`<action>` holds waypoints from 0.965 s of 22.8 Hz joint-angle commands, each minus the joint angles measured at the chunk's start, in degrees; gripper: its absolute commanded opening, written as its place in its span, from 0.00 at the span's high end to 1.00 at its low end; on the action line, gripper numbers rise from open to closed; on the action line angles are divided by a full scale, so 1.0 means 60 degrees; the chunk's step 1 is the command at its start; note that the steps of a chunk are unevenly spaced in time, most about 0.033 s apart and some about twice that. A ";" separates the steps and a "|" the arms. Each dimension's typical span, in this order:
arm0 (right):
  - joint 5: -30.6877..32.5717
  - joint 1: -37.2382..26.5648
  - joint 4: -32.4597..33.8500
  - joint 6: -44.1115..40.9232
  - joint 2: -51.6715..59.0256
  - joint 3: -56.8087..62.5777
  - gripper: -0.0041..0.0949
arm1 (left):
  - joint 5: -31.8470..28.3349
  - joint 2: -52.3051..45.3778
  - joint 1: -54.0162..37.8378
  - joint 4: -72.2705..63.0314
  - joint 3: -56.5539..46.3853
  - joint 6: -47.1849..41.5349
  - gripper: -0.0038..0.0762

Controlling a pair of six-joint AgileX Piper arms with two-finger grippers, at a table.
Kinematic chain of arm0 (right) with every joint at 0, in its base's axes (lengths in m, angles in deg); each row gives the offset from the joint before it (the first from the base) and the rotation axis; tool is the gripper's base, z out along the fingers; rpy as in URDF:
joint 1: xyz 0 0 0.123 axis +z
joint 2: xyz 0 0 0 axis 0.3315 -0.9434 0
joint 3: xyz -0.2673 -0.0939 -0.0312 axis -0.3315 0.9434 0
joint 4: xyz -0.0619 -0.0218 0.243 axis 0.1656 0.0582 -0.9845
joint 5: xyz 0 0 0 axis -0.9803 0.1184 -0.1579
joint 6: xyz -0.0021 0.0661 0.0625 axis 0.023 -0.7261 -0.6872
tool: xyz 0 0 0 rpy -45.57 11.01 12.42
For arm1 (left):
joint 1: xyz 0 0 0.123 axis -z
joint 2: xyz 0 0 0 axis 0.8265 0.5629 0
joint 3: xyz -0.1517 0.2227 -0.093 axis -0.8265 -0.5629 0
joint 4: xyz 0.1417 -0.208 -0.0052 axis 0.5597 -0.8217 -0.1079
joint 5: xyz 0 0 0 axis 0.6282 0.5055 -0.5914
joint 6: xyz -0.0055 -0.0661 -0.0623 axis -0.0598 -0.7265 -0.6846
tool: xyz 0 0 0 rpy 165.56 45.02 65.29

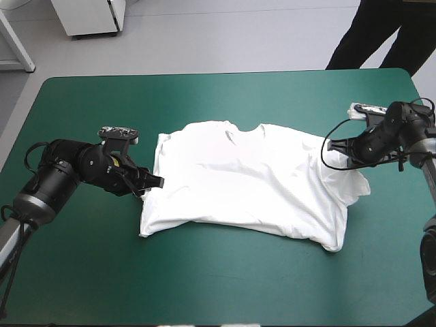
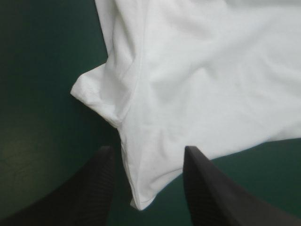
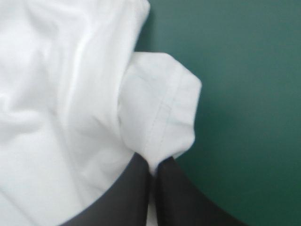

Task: Fold the cloth

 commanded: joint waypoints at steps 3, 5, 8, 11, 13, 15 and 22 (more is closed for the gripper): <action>0.0088 0.0760 -0.1274 0.0616 0.0675 -0.0644 0.97 | -0.0318 -0.0309 0.0055 -0.0220 0.0313 -0.0015 0.53; -0.0019 0.1172 -0.1417 0.0620 0.0630 -0.0648 0.97 | -0.0318 -0.0309 0.0055 -0.0339 0.0313 -0.0015 0.53; -0.0222 0.1832 -0.1399 0.0620 0.0507 -0.0648 0.97 | -0.0318 -0.0309 0.0055 -0.0514 0.0313 -0.0015 0.53; -0.0470 0.2450 -0.1457 0.0601 0.0114 -0.0648 0.98 | -0.0318 -0.0309 0.0055 -0.0606 0.0313 -0.0015 0.53; -0.0471 0.2568 -0.1667 0.0581 -0.0423 -0.0648 0.98 | -0.0318 -0.0309 0.0055 -0.0606 0.0313 -0.0015 0.53; -0.0426 0.2568 -0.1806 0.0566 -0.0944 -0.0648 0.98 | -0.0287 -0.0309 0.0055 -0.0606 0.0313 -0.0031 0.53; -0.0348 0.2568 -0.2079 0.0610 -0.1760 -0.0666 0.93 | -0.0339 -0.0309 0.0055 -0.0606 0.0313 -0.0031 0.53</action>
